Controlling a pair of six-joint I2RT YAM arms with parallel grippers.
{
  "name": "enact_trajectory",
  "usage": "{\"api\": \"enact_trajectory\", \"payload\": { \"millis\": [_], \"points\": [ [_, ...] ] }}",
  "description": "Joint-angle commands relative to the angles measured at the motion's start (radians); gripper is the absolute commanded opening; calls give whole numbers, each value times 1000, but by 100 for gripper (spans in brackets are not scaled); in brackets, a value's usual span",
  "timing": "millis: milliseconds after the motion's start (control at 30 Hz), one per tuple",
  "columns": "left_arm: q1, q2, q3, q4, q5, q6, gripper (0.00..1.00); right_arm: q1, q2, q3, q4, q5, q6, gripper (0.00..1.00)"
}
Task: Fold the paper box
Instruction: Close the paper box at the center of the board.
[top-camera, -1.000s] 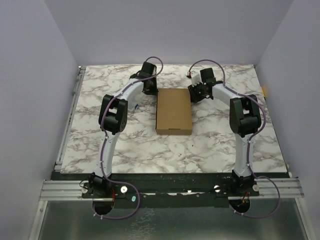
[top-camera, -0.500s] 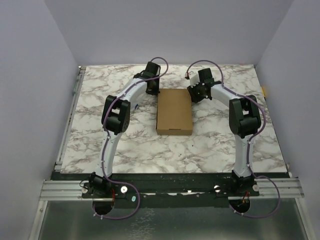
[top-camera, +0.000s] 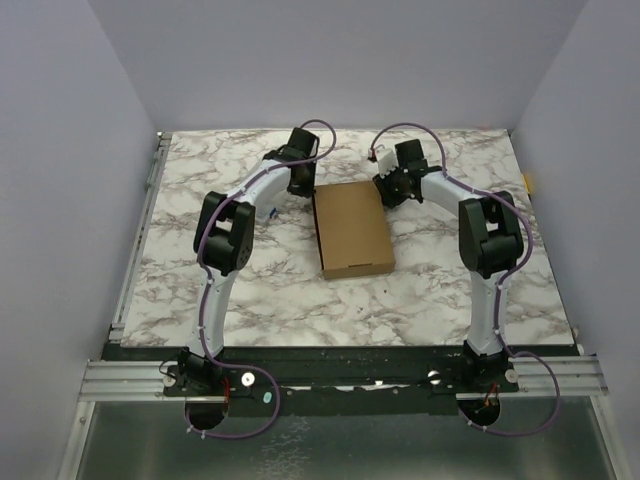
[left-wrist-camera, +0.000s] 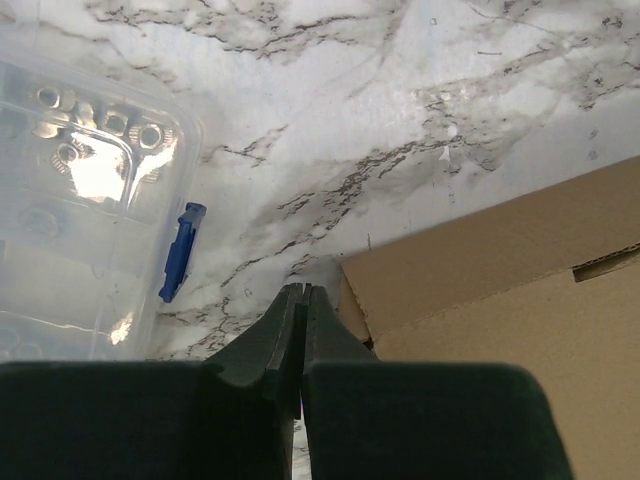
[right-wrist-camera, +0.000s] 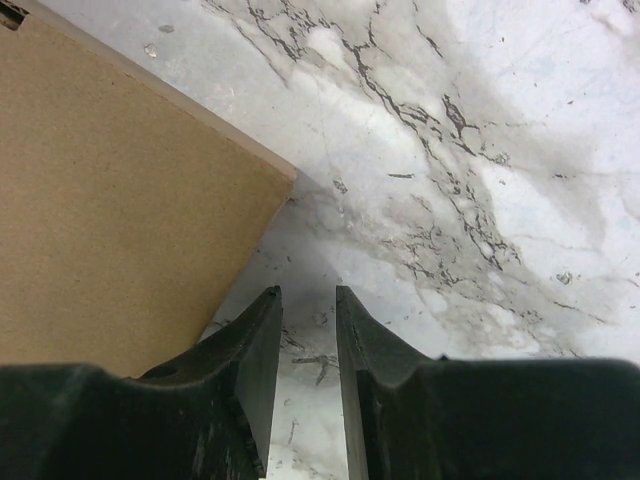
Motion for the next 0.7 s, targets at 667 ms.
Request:
{"api": "enact_trajectory", "payload": {
  "millis": [667],
  "points": [
    [-41, -119, 11, -27, -14, -36, 0, 4, -46, -57, -58, 0, 18, 34]
  ]
}}
